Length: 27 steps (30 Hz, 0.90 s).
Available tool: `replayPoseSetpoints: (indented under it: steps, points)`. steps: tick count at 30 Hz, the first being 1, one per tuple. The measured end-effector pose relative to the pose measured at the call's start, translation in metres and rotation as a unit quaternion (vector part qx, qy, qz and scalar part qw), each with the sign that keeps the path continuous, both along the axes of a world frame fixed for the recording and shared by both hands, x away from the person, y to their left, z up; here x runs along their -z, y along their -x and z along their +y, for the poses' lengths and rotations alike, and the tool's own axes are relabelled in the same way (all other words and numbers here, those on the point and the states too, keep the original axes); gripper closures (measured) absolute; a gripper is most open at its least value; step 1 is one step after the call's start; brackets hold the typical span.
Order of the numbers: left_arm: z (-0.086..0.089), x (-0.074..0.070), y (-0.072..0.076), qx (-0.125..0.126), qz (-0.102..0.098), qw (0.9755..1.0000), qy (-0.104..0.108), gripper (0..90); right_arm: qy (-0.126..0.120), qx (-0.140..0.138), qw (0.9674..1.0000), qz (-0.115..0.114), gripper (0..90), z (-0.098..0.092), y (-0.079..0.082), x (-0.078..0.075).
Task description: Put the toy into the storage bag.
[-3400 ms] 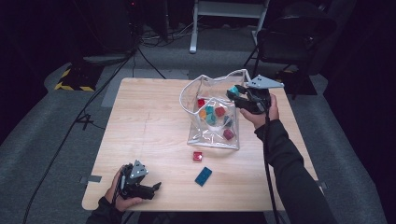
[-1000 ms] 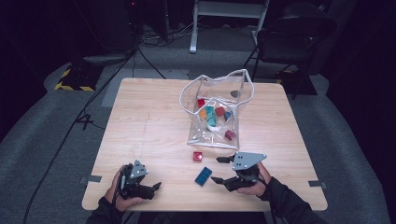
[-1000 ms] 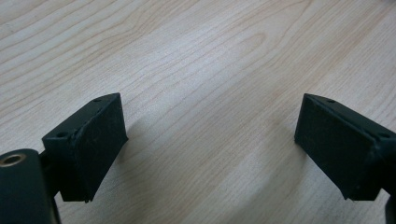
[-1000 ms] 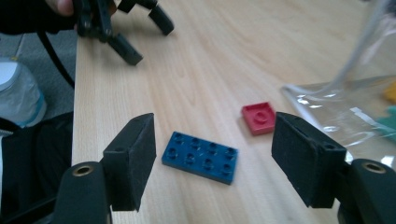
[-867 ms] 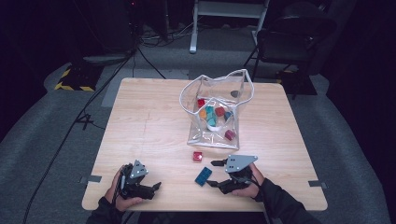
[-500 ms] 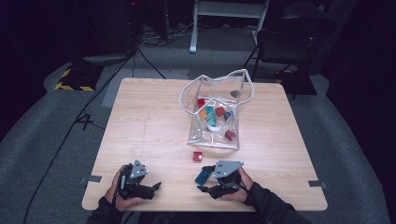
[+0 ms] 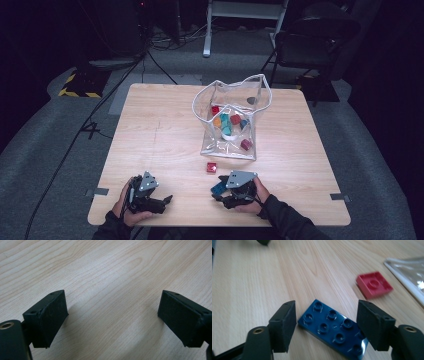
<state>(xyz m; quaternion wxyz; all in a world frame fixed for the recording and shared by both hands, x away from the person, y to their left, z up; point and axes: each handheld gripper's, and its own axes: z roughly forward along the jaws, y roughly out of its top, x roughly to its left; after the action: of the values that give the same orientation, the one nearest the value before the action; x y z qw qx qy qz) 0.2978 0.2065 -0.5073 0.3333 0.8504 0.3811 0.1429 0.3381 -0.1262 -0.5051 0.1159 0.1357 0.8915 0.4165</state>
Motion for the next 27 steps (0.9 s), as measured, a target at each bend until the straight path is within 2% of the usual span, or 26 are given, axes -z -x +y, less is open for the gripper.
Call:
replayPoseSetpoints:
  steps: [2,4,6,10,14,15,17,19,20,21,22,27]
  points:
    - [0.0,0.0,0.0,0.0,0.0,1.0,0.0,9.3,0.005,0.005,1.0,0.003,32.4,-0.003,-0.001,0.001]
    - [0.0,0.0,0.0,0.0,0.0,1.0,0.0,9.3,0.007,0.03,0.9995,0.008,33.1,-0.014,-0.006,0.002]
    - [0.0,0.0,0.0,0.0,0.0,1.0,0.0,9.3,0.009,0.036,0.9993,0.008,33.1,-0.017,-0.008,0.001]
    - [0.0,0.0,0.0,0.0,0.0,1.0,0.0,9.3,0.005,0.063,0.9979,0.017,33.3,-0.039,-0.016,0.0]
    - [0.0,0.0,0.0,-0.001,-0.001,1.0,0.0,9.3,0.001,0.073,0.9971,0.02,33.0,-0.053,-0.02,-0.001]
    - [0.0,0.0,0.0,-0.001,-0.001,1.0,0.0,9.3,0.001,0.073,0.9971,0.02,33.0,-0.053,-0.02,-0.001]
    - [0.0,0.0,0.0,0.0,0.0,1.0,0.0,9.3,-0.016,0.061,0.9977,0.023,32.9,-0.056,-0.02,-0.006]
    - [0.0,0.0,0.0,0.0,0.0,1.0,0.0,9.3,-0.018,0.055,0.9981,0.019,32.3,-0.053,-0.019,-0.008]
    - [0.0,0.0,0.0,0.0,0.0,1.0,0.0,9.3,-0.019,0.041,0.9988,0.022,32.2,-0.048,-0.019,-0.007]
    - [0.0,0.0,0.0,0.0,0.0,1.0,0.0,9.3,-0.019,0.041,0.9988,0.022,32.2,-0.048,-0.019,-0.007]
    - [0.0,0.0,0.0,-0.001,-0.001,1.0,0.0,9.3,-0.015,0.029,0.9991,0.026,31.9,-0.043,-0.02,-0.005]
    - [0.0,0.0,0.0,0.0,0.0,1.0,0.0,9.3,-0.015,0.022,0.9991,0.034,31.9,-0.037,-0.025,0.0]
